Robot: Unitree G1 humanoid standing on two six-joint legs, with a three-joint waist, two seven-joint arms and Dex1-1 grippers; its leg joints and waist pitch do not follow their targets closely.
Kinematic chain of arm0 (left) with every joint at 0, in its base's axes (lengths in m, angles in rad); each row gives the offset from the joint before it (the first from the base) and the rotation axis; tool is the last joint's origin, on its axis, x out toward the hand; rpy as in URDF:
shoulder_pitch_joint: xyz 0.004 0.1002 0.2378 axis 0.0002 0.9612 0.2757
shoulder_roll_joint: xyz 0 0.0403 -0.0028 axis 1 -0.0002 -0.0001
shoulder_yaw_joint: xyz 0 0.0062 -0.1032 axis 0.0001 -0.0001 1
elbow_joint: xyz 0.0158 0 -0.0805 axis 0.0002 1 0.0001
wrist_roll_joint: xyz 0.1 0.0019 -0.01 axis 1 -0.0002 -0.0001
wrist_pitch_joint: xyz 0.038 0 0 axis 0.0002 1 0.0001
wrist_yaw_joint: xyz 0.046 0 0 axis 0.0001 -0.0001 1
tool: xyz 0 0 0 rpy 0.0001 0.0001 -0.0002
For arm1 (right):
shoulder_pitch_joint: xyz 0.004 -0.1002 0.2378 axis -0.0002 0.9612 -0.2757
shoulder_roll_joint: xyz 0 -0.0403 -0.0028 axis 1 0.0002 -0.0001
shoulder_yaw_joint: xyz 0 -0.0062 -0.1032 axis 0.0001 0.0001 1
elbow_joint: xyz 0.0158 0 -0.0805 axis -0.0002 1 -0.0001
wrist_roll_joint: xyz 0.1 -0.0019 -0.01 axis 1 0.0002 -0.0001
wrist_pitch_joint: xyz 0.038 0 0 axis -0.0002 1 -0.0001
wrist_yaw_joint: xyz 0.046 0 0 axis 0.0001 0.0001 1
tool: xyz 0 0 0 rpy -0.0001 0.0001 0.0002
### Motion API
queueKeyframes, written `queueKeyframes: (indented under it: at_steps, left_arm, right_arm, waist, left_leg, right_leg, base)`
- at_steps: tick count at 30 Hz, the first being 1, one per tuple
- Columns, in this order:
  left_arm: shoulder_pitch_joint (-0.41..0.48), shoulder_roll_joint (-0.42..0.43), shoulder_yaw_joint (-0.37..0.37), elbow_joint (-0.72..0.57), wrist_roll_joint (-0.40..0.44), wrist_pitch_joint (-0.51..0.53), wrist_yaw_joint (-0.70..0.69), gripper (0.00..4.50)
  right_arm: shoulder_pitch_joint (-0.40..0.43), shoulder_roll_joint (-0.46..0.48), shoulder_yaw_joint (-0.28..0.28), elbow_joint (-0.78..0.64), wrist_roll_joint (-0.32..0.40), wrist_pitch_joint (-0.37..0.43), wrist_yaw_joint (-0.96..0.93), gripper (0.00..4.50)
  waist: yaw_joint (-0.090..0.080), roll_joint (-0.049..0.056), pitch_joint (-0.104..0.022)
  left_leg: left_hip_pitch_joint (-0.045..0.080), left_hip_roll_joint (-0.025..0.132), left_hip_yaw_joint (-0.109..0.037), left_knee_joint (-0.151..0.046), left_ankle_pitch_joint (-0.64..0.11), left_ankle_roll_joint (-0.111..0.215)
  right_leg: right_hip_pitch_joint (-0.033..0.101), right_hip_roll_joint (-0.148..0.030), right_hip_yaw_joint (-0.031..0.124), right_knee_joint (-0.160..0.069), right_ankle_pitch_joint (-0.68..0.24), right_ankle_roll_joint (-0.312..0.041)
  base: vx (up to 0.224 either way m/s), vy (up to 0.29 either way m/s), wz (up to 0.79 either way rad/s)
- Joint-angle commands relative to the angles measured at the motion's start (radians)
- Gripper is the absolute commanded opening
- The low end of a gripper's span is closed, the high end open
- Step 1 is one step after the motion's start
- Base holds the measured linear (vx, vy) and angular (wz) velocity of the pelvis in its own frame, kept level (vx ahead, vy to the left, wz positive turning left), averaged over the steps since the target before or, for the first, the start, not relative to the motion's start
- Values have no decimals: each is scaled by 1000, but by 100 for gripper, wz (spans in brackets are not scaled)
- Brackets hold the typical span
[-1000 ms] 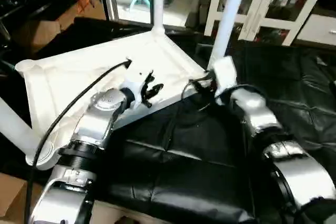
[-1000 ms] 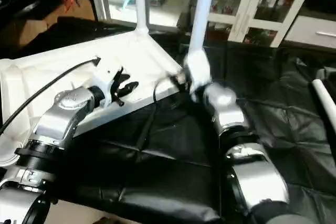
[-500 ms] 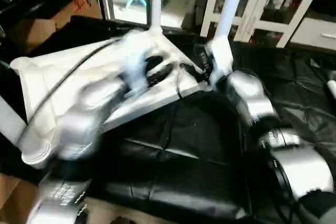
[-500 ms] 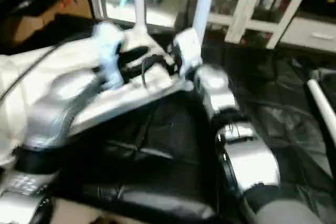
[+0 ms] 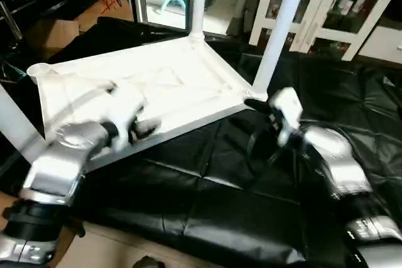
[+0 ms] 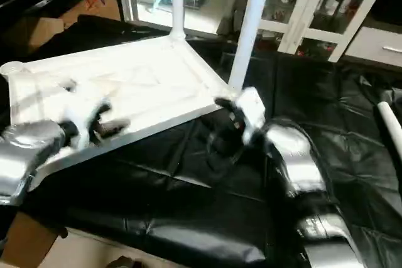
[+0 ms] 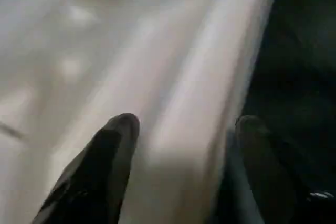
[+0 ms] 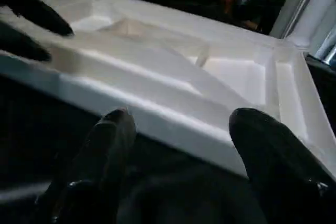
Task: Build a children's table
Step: Rotate table base
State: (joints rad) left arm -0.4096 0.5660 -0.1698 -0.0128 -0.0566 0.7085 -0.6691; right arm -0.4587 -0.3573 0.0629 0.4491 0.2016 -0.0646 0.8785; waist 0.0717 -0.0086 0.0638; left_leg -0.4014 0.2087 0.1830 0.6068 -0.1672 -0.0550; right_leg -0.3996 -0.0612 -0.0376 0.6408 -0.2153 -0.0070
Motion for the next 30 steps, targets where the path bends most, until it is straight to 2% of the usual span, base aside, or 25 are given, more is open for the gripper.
queueKeyframes:
  at_steps: [1,2,4,5,6,7,9,10,11,12,13,14,15,18,19,20,21,24,25,27,30]
  left_arm:
    - [-17,15,-38,9,23,14,-33,365]
    - [-23,22,-79,18,18,43,-72,374]
    - [-31,18,-112,39,17,60,-96,383]
    - [-35,13,-127,54,22,60,-102,397]
    - [-45,-7,-151,94,32,49,-108,406]
    - [-57,-28,-170,132,41,34,-112,416]
    - [-87,-90,-176,206,30,12,-106,430]
    - [-103,-122,-170,241,23,-1,-95,437]
    - [-124,-156,-165,282,20,-19,-81,444]
    - [-126,-159,-164,286,20,-21,-80,444]
    - [-151,-202,-149,331,9,-48,-60,444]
    - [-191,-262,-121,396,-6,-100,-26,444]
    - [-224,-314,-82,434,-37,-129,-5,444]
    - [-298,-410,10,514,-109,-186,36,444]
    - [-353,-460,63,581,-143,-222,62,444]
    - [-397,-497,109,637,-172,-258,90,444]
    - [-399,-499,111,640,-173,-260,92,444]
    - [-516,-582,252,800,-266,-388,176,444]
    - [-532,-590,266,817,-275,-410,184,444]
    - [-586,-611,302,868,-290,-482,206,444]
    - [-556,-576,220,773,-204,-477,179,444]
  right_arm:
    - [12,-20,-1,-60,6,31,10,324]
    - [52,-39,-13,-138,12,80,1,324]
    - [77,-51,-21,-184,15,107,-11,324]
    - [87,-56,-26,-202,17,117,-15,324]
    - [101,-64,-34,-224,19,128,-24,324]
    - [114,-71,-40,-246,23,139,-31,324]
    - [133,-79,-50,-278,27,159,-48,324]
    - [139,-82,-55,-290,28,168,-56,324]
    - [148,-84,-60,-313,30,189,-65,324]
    - [148,-85,-61,-315,31,190,-66,324]
    - [154,-85,-69,-328,33,203,-75,324]
    - [157,-85,-79,-336,35,215,-87,324]
    - [159,-85,-86,-337,37,219,-93,324]
    - [163,-86,-95,-340,36,227,-104,324]
    - [166,-89,-94,-345,36,234,-111,324]
    - [170,-91,-92,-350,33,239,-118,324]
    - [170,-91,-92,-350,33,239,-118,324]
    - [176,-90,-91,-355,29,250,-132,324]
    - [177,-89,-90,-356,27,250,-135,324]
    - [178,-88,-91,-362,18,252,-152,324]
    - [177,-89,-101,-363,10,253,-179,324]
  waist:
    - [-1,19,-82]
    - [-1,32,-78]
    - [-4,27,-78]
    - [-3,37,-77]
    - [-8,31,-75]
    - [-7,35,-76]
    - [-9,35,-74]
    - [-7,38,-76]
    - [-7,36,-77]
    - [-3,37,-78]
    - [-6,34,-77]
    - [-3,37,-80]
    - [-3,34,-79]
    - [13,31,-87]
    - [12,24,-88]
    - [15,26,-86]
    - [16,20,-87]
    - [15,13,-89]
    - [13,12,-87]
    - [12,13,-86]
    - [10,17,-85]
  left_leg:
    - [33,14,-9,-63,-138,5]
    - [32,13,-10,-66,-141,5]
    - [31,13,-9,-66,-162,4]
    - [32,13,-10,-66,-172,2]
    - [31,12,-8,-67,-202,0]
    - [33,13,-9,-66,-205,-2]
    - [33,10,-8,-67,-217,-4]
    - [36,12,-9,-65,-217,-6]
    - [32,13,-10,-66,-204,-4]
    - [33,13,-11,-65,-201,1]
    - [29,12,-10,-65,-196,5]
    - [31,11,-10,-62,-190,8]
    - [29,10,-9,-62,-187,13]
    - [28,10,-10,-55,-150,32]
    - [27,13,-10,-57,-147,37]
    - [26,9,-8,-54,-145,46]
    - [22,8,-10,-54,-134,55]
    - [17,5,-11,-50,-105,87]
    - [16,1,-8,-47,-105,94]
    - [19,4,-9,-48,-116,104]
    - [23,12,-11,-52,-123,102]
  right_leg:
    - [50,-50,34,-61,92,-224]
    - [49,-50,33,-66,82,-227]
    - [51,-53,34,-68,51,-234]
    - [48,-53,34,-69,32,-235]
    - [48,-53,35,-78,-33,-225]
    - [47,-55,36,-78,-43,-223]
    - [45,-54,36,-87,-96,-210]
    - [44,-55,37,-88,-99,-209]
    - [48,-56,37,-87,-84,-212]
    - [46,-56,36,-86,-77,-213]
    - [49,-56,36,-87,-72,-214]
    - [48,-56,36,-87,-64,-215]
    - [49,-56,35,-90,-61,-216]
    - [54,-61,33,-84,2,-234]
    - [55,-61,34,-83,12,-237]
    - [55,-60,32,-84,13,-240]
    - [61,-62,31,-81,26,-241]
    - [66,-64,30,-80,55,-242]
    - [64,-61,30,-83,54,-240]
    - [63,-63,29,-85,29,-234]
    - [59,-63,29,-85,7,-233]
  base:
    - [0,0,0]
    - [0,0,0]
    - [0,0,0]
    - [0,0,0]
    - [0,0,0]
    - [0,0,0]
    - [0,0,0]
    - [0,0,0]
    - [0,0,0]
    - [0,0,0]
    - [0,0,0]
    - [0,0,0]
    - [0,0,0]
    - [0,0,0]
    - [0,0,0]
    - [0,0,0]
    - [0,0,0]
    - [0,0,0]
    - [0,0,0]
    - [0,0,0]
    - [0,0,0]
